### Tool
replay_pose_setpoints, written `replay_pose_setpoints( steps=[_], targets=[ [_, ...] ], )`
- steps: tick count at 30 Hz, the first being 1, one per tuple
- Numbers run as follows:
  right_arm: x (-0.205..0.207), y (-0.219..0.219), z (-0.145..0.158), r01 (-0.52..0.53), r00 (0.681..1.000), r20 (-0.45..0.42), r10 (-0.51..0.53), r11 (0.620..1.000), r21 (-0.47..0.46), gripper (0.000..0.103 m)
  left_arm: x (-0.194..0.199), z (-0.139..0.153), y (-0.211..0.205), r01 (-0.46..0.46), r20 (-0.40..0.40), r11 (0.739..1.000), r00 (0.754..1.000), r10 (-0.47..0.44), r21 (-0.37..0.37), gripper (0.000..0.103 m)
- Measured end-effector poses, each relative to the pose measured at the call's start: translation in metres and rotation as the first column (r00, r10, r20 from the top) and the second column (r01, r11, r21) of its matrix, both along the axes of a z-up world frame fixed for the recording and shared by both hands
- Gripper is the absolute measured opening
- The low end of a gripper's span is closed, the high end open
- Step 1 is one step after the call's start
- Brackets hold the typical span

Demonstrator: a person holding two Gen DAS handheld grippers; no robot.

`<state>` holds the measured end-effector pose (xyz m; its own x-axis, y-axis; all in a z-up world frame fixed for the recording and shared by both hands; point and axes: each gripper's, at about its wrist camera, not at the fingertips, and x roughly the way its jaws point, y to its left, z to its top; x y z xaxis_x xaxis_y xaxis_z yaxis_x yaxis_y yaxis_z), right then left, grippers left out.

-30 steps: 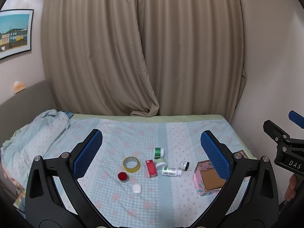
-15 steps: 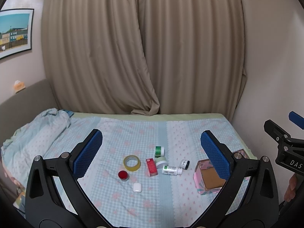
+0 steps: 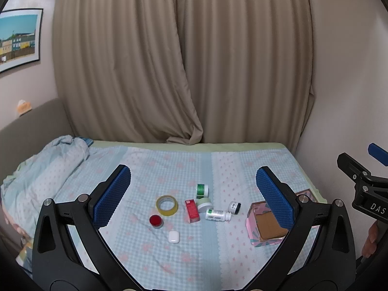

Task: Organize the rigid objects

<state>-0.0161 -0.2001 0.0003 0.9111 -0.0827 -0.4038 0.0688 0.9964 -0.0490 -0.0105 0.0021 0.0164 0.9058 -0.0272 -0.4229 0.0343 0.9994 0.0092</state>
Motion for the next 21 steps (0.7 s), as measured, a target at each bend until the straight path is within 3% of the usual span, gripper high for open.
replay_pose_setpoints(
  steps=[21],
  targets=[
    [-0.0074, -0.0044, 0.0029, -0.032, 0.999, 0.001, 0.032, 0.999, 0.023, 0.103, 0.0046, -0.0051, -0.0041, -0.004, -0.026, 1.0, 1.0, 0.004, -0.002, 0.103]
  ],
)
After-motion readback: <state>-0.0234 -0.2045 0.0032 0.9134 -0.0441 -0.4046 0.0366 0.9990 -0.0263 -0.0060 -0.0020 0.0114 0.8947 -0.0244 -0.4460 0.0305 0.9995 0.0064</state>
